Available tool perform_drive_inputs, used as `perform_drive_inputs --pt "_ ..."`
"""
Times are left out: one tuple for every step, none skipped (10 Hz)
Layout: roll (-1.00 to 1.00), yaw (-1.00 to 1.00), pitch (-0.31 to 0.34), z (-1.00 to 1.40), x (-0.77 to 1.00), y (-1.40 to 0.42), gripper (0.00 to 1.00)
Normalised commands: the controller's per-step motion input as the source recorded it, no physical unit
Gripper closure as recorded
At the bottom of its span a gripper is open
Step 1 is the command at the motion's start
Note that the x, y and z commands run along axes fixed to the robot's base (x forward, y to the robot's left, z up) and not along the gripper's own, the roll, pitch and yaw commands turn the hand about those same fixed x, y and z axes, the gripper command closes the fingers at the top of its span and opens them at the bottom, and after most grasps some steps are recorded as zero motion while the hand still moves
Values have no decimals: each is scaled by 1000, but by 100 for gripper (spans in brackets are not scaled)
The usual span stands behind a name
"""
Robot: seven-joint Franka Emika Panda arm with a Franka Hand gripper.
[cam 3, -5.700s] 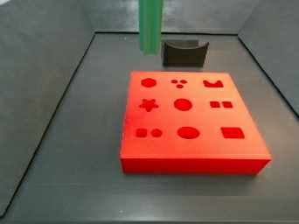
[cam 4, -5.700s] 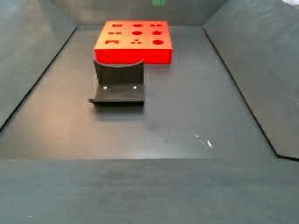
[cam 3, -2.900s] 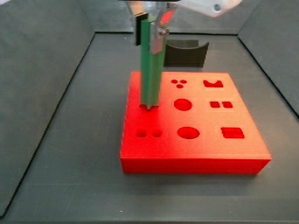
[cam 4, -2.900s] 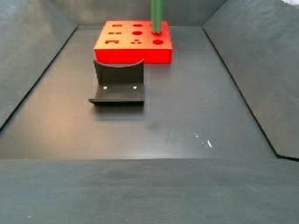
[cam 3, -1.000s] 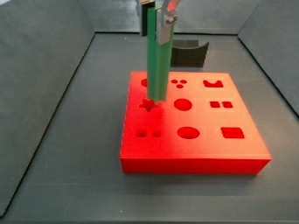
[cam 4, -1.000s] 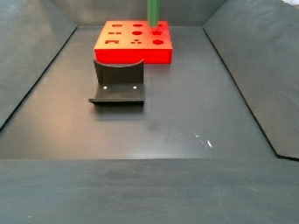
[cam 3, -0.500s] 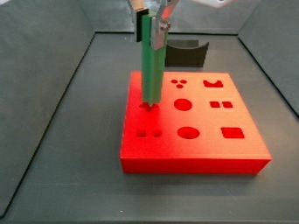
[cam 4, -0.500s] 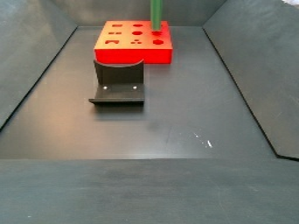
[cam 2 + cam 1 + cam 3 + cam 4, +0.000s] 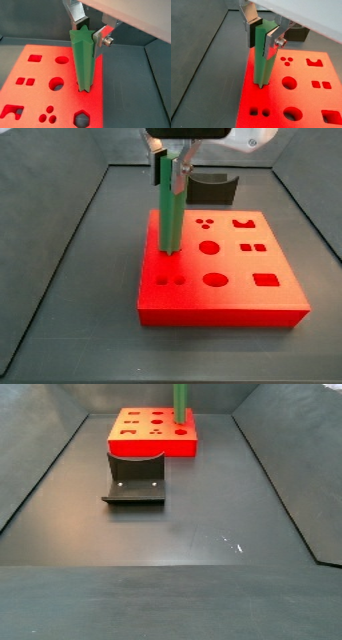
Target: Insert the star object.
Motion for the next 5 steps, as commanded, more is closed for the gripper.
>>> perform_drive_inputs --pt "-90 100 -6 -203 0 0 100" --pt "0 0 4 -49 63 0 100" --pt "37 0 0 -591 0 0 100" --pt "3 -11 0 -1000 154 20 100" --pt "14 -74 0 -1000 120 0 100"
